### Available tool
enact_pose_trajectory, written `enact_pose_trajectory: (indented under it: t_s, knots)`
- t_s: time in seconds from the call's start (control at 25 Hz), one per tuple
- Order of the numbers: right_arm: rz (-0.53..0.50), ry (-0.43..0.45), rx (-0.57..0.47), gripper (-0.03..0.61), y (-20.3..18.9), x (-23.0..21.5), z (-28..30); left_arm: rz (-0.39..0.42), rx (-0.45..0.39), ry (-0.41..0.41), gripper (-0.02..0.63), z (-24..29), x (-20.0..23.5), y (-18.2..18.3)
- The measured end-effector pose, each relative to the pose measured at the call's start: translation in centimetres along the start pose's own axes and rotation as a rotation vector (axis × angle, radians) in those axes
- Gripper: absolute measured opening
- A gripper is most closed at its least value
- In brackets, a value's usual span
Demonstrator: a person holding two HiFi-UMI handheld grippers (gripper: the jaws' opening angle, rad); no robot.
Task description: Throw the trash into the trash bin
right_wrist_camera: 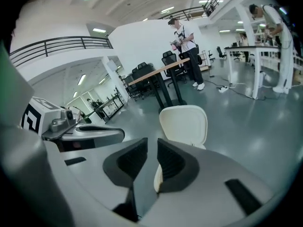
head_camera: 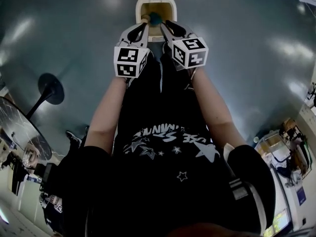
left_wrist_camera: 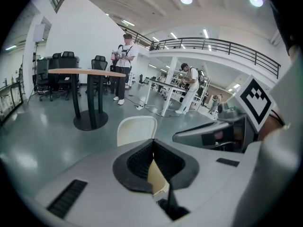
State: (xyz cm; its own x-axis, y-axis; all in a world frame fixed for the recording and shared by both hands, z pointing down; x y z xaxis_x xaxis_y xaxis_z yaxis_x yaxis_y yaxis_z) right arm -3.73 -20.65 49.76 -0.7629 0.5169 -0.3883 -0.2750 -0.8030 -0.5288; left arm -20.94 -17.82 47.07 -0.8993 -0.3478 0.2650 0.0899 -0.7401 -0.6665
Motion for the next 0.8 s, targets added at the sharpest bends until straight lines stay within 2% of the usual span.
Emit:
enact_pose_trajectory:
  t_s: [0.08, 0.4, 0.56, 0.8]
  knots:
    - [0.025, -0.003, -0.01, 0.046, 0.1, 0.5, -1.4, 0.008, -0.013, -0.001, 0.011, -1.3, -0.7, 0.6]
    - [0.077, -0.038, -0.083, 0.021, -0.2, 1.8, -5.8, 0.031, -0.061, -0.026, 0.011, -4.4, -2.6, 1.5]
    - [0.064, -0.036, -0.088, 0.008, -0.5, 2.0, -7.8, 0.033, -0.079, -0.005, 0.011, -6.0, -3.3, 2.0]
    - [0.026, 0.016, -0.076, 0.006, -0.2, 2.4, -10.5, 0.014, -0.106, 0.045, 0.011, -8.1, -4.6, 1.9]
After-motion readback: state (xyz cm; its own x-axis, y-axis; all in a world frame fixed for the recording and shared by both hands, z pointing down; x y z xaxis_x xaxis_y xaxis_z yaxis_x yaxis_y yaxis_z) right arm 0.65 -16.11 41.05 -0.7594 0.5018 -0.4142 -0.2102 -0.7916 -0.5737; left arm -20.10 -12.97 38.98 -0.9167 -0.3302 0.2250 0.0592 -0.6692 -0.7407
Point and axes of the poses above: the fingertips, and each gripper's own axes: z forward along the fingers, x to its left, y out of its top, the point moved 10 cm from there along -z, backward along the fingers, and after that the axes turned 14 degrees about x, right-handed, at the moved point
